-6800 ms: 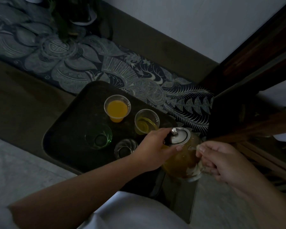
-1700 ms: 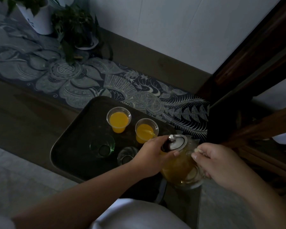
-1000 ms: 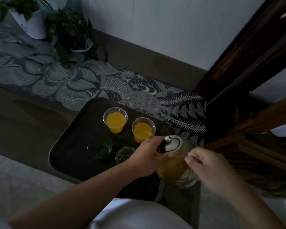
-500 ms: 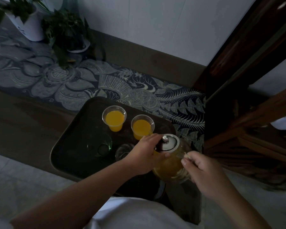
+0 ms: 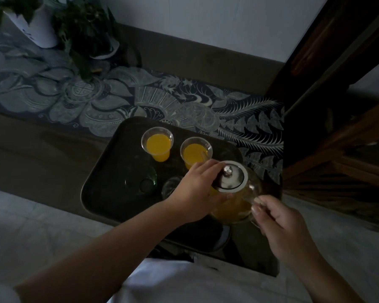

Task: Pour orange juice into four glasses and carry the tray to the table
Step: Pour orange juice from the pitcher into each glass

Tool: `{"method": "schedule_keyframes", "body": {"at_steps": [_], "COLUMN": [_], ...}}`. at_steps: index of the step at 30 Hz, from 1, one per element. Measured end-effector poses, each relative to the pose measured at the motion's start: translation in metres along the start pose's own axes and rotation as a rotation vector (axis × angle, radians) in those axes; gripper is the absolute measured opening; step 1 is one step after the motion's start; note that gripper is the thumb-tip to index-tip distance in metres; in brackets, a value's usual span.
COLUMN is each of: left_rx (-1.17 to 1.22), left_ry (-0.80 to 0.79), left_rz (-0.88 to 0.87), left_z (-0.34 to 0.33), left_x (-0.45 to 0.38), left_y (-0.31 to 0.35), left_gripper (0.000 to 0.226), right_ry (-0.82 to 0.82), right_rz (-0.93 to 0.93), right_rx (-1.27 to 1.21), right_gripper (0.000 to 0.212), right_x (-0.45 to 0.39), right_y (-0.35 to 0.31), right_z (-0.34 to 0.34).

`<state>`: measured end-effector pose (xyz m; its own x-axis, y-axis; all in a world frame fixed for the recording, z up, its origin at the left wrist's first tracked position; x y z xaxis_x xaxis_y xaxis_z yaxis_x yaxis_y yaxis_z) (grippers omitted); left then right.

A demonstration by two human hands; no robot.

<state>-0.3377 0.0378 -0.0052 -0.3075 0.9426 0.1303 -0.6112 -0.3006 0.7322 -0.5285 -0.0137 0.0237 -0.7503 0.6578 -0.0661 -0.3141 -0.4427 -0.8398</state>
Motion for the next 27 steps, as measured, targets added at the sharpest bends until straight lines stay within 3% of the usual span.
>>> {"method": "schedule_keyframes", "body": {"at_steps": [16, 27], "left_rx": [0.109, 0.143], "left_ry": [0.054, -0.045], "left_rz": [0.003, -0.030], "left_z": [0.018, 0.021], "left_x": [0.043, 0.067], "left_y": [-0.009, -0.034], "left_gripper": [0.073, 0.075], "right_ry": [0.160, 0.266], "right_rz": [-0.077, -0.124], "right_rx": [-0.069, -0.009], "right_gripper": [0.018, 0.029], "right_x": [0.025, 0.050], "right_y": [-0.028, -0.046], "right_z": [-0.026, -0.058]}}
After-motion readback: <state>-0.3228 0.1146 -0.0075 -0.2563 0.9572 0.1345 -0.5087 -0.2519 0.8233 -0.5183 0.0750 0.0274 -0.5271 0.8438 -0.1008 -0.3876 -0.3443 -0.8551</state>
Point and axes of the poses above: each hand's wrist, its own x-axis away from the middle knuckle, its own z-axis out of the back of the hand, y = z × x, the point moved 3 cm from there along -x, towards the middle knuckle, and after that the axes turned 13 degrees about z, right-handed, at the moved point
